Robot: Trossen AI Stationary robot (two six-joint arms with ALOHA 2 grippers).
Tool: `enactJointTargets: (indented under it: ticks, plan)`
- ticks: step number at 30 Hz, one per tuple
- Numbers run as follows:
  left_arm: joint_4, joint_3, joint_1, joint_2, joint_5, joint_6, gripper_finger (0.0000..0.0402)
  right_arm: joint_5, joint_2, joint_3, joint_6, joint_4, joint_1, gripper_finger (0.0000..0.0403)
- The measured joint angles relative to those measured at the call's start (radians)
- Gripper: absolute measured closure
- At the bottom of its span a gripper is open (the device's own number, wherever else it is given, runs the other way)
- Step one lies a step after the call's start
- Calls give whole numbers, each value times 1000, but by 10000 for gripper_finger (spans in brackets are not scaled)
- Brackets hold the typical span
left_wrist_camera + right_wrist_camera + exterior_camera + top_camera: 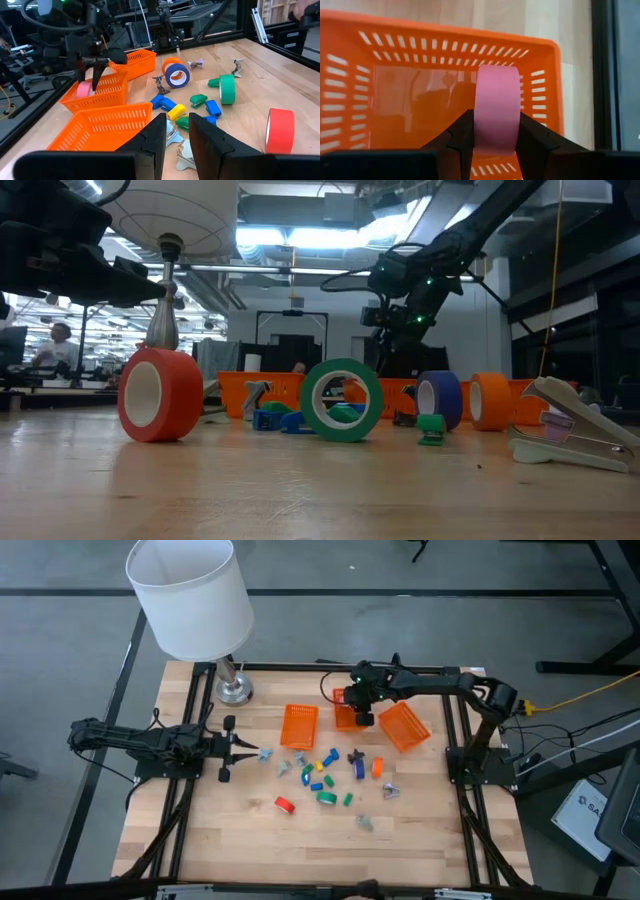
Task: Pick and place Stapler, Stapler remover, tape
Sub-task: Put the pink adhesive tape into the middle orange bin
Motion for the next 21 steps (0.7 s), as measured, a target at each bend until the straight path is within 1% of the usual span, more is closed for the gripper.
enactJointTargets:
  ticks: [4, 7, 15, 21]
  plan:
    - [0, 0, 0, 0, 0, 0, 322, 4, 11, 0, -8, 19, -5, 287]
    - [0, 0, 0, 0, 0, 0, 323, 21, 11, 0, -10, 29, -4, 278]
    - [0, 0, 0, 0, 0, 0, 322, 140, 11, 0, -10, 28, -4, 248]
    - [0, 0, 0, 0, 0, 0, 324, 151, 11, 0, -9, 28, -4, 242]
